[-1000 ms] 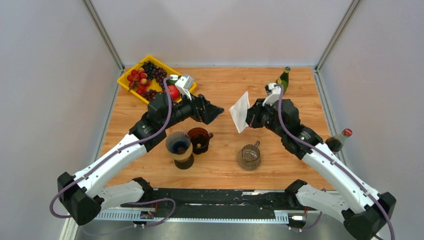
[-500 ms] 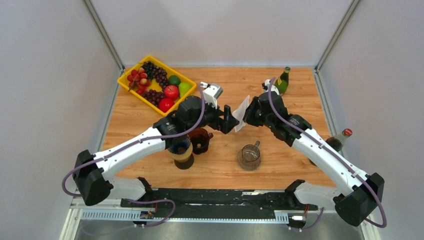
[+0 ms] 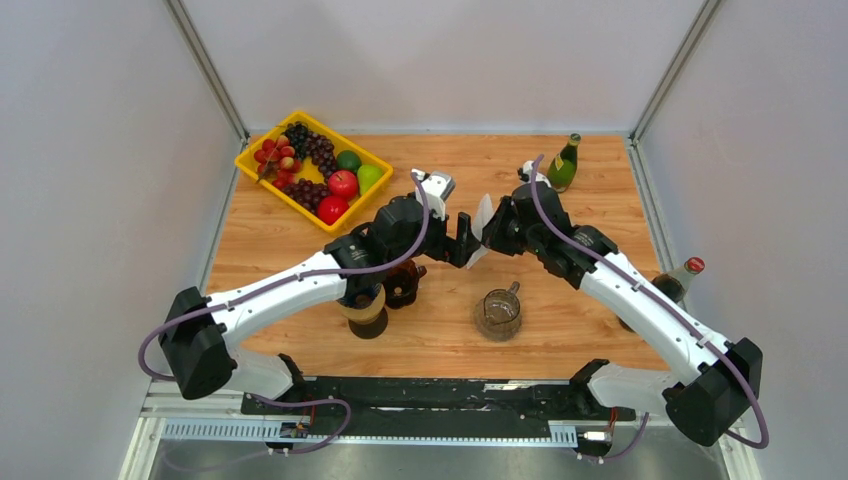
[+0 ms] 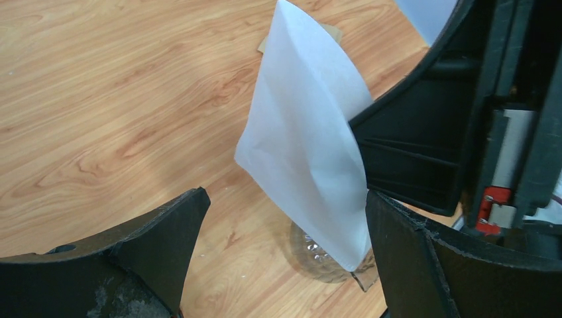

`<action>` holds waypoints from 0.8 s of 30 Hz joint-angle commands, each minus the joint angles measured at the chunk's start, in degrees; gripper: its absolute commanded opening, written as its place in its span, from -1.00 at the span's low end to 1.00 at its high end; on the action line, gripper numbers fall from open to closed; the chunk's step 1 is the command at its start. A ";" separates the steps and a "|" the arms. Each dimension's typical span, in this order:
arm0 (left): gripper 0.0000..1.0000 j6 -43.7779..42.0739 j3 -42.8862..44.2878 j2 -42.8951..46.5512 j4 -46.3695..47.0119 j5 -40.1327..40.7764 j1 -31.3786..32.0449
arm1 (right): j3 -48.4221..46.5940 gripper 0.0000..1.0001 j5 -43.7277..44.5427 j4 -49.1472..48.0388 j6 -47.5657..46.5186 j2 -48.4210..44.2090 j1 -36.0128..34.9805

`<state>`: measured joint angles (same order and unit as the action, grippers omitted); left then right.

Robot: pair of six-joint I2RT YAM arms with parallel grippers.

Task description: Place the coffee filter in the dripper

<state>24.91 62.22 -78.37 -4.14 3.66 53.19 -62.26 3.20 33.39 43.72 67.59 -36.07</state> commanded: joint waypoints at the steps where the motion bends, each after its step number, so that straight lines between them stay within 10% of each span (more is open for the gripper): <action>1: 1.00 -1.04 2.94 -1.28 0.19 3.60 1.19 | -2.46 -1.00 -4.87 -2.01 0.69 0.50 -0.40; 24: 1.00 1.03 6.48 -0.67 -6.97 17.04 1.69 | -2.34 -1.00 5.19 -1.99 -12.71 0.42 -6.78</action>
<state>25.30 66.24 -79.50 -10.11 20.01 54.65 -62.30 3.55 33.52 34.06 68.18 -41.74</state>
